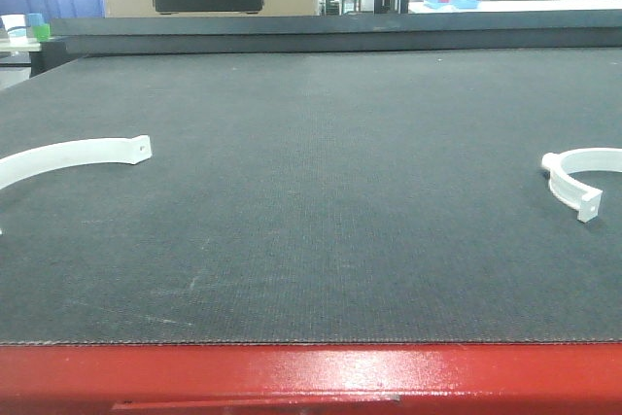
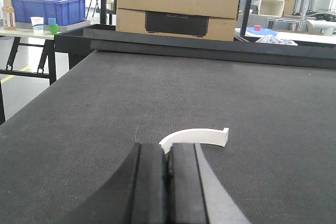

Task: Grab PVC pipe and place in blue bin
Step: 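Lower both grippers over the two white pipe clamps on the bench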

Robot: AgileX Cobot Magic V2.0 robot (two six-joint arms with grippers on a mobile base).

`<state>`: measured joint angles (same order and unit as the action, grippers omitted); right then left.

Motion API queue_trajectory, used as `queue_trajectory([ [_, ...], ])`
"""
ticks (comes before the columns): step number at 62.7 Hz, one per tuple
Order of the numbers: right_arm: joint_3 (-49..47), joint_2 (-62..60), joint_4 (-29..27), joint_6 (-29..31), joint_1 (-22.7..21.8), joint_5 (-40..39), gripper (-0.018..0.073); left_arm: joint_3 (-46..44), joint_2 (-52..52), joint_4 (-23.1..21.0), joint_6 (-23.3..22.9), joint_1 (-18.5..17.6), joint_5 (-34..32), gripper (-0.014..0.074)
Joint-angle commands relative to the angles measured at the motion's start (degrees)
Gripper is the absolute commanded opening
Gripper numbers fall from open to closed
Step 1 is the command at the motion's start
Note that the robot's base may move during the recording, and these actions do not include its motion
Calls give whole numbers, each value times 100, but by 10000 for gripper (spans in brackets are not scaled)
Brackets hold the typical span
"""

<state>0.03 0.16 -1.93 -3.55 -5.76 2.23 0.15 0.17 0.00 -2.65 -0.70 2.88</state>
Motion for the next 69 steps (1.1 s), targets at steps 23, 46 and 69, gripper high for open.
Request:
queue_trajectory([
  [23, -3, -16, 16, 14, -30, -134, -169, -15, -17, 0, -41, 14, -92, -96],
  [46, -3, -16, 16, 14, -30, -134, -169, -15, -17, 0, -41, 14, -92, -96],
  [69, -11, -16, 16, 14, -30, -957, -169, -15, -17, 0, -41, 10, -456, -96],
])
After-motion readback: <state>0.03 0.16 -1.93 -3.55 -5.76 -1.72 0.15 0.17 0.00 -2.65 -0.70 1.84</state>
